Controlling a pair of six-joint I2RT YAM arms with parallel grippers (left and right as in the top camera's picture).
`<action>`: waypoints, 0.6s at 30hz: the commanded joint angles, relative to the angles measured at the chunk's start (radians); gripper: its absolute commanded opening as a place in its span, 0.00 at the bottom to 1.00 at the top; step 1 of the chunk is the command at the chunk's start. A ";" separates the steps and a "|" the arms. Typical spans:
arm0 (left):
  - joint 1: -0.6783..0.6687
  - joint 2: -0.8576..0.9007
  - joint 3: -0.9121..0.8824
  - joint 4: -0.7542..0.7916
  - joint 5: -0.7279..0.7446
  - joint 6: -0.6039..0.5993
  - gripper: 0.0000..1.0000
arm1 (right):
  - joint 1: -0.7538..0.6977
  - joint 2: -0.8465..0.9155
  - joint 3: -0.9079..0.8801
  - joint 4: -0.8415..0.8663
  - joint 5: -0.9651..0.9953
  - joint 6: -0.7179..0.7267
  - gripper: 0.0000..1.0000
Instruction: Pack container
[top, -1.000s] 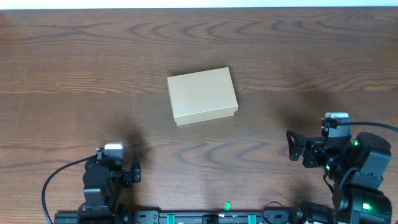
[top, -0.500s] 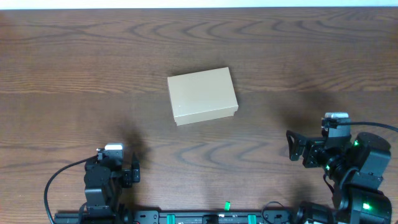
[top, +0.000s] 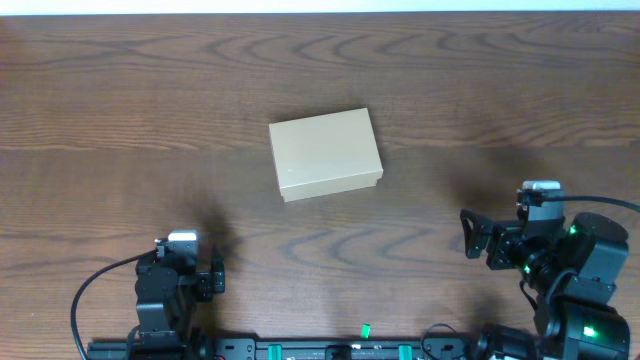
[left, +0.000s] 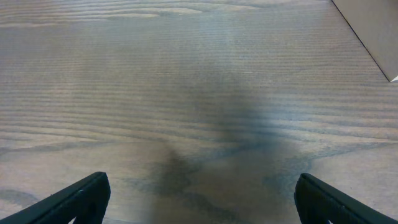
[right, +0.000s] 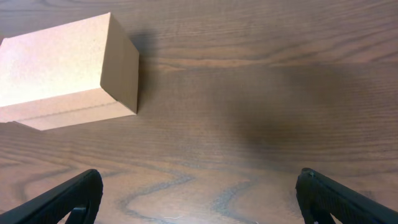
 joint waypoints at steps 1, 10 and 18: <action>0.002 -0.010 -0.015 -0.005 -0.017 0.009 0.96 | -0.006 -0.003 -0.002 0.000 0.000 0.009 0.99; 0.002 -0.010 -0.015 -0.005 -0.017 0.009 0.96 | 0.039 -0.056 -0.006 -0.040 0.047 0.009 0.99; 0.002 -0.010 -0.015 -0.005 -0.017 0.009 0.96 | 0.118 -0.233 -0.200 0.026 0.201 -0.007 0.99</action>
